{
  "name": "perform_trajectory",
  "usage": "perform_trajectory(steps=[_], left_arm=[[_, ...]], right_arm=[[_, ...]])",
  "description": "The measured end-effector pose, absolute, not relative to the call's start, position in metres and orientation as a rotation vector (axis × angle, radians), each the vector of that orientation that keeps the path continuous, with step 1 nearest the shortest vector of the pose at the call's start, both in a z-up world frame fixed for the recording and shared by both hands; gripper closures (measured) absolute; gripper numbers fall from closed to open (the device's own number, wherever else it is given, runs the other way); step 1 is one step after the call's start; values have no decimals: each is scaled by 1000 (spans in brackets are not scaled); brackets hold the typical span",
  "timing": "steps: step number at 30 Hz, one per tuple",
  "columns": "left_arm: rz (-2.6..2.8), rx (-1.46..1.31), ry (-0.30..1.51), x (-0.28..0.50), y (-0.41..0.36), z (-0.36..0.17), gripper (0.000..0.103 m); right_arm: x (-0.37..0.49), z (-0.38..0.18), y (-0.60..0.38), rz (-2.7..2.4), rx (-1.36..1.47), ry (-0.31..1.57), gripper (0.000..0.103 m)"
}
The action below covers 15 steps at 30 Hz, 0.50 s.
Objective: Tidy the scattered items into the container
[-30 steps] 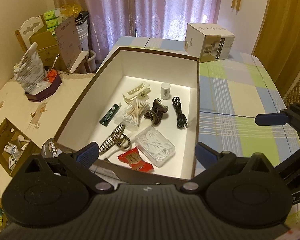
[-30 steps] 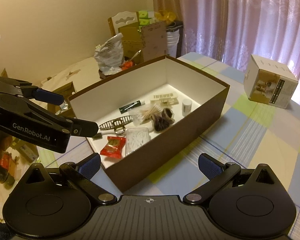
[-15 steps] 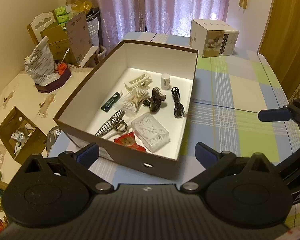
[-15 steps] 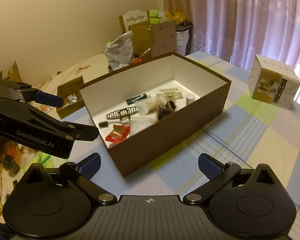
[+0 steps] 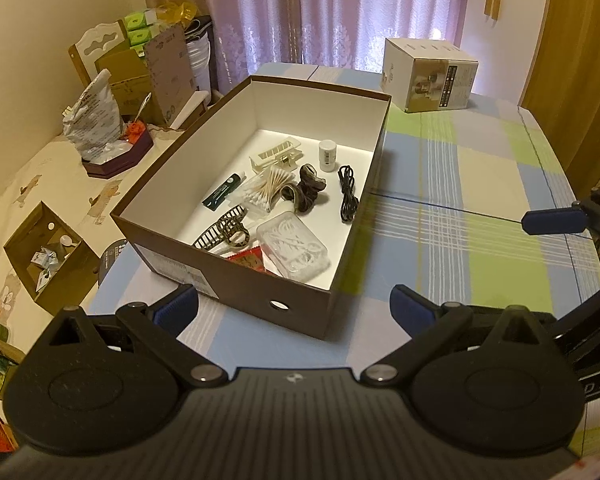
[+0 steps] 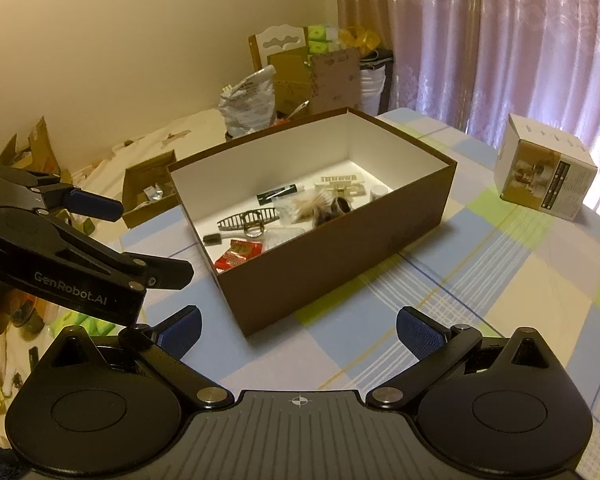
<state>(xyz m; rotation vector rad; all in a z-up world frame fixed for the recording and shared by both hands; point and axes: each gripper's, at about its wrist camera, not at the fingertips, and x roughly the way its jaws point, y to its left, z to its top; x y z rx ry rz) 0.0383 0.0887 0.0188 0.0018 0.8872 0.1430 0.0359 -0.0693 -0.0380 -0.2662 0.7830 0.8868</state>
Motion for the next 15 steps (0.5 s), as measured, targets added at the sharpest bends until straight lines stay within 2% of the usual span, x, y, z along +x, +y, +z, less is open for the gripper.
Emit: perform_trajectory(steps=[15], left_arm=[[197, -18, 909, 29, 78, 12, 2]], right_arm=[[36, -43, -83, 916, -269, 789, 2]])
